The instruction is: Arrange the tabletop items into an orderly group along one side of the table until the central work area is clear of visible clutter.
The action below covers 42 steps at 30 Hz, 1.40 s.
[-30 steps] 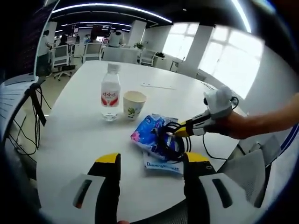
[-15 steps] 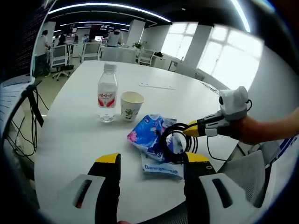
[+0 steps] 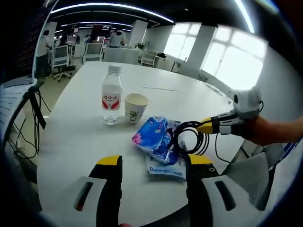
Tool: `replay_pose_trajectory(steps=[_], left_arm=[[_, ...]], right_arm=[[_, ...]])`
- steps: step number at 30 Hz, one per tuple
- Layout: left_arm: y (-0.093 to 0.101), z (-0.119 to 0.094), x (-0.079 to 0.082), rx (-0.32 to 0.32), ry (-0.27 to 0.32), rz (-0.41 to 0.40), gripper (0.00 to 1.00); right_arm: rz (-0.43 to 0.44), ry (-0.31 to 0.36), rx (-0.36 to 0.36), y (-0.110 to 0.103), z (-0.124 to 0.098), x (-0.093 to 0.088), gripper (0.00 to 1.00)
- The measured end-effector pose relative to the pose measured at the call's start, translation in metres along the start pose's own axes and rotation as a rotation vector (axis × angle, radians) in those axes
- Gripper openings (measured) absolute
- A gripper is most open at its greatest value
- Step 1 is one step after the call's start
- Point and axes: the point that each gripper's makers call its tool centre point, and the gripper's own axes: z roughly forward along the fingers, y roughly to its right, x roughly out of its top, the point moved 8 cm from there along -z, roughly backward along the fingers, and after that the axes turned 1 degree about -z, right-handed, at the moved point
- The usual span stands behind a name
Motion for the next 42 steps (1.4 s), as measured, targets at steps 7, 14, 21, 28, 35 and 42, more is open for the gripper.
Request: replay_pose_trajectory(steps=[7, 14, 21, 28, 35, 42], left_arm=[[-0.001, -0.001, -0.001, -0.004, -0.013, 0.012, 0.54], [0.000, -0.001, -0.003, -0.007, -0.022, 0.010, 0.54], [0.003, 0.003, 0.000, -0.018, -0.025, 0.021, 0.54], [0.004, 0.006, 0.005, -0.025, -0.020, 0.030, 0.54], [0.004, 0.008, 0.004, -0.026, -0.027, 0.034, 0.54], [0.004, 0.008, 0.005, -0.019, -0.029, 0.032, 0.54]], right_arm=[[0.010, 0.020, -0.029, 0.008, -0.018, 0.000, 0.00], [0.031, 0.035, -0.057, 0.018, -0.030, -0.002, 0.00], [0.031, 0.056, -0.078, 0.026, -0.042, 0.001, 0.00], [0.044, 0.083, -0.113, 0.038, -0.057, 0.006, 0.00], [0.081, 0.096, -0.155, 0.057, -0.068, 0.004, 0.00], [0.105, 0.091, -0.186, 0.074, -0.077, -0.002, 0.00]])
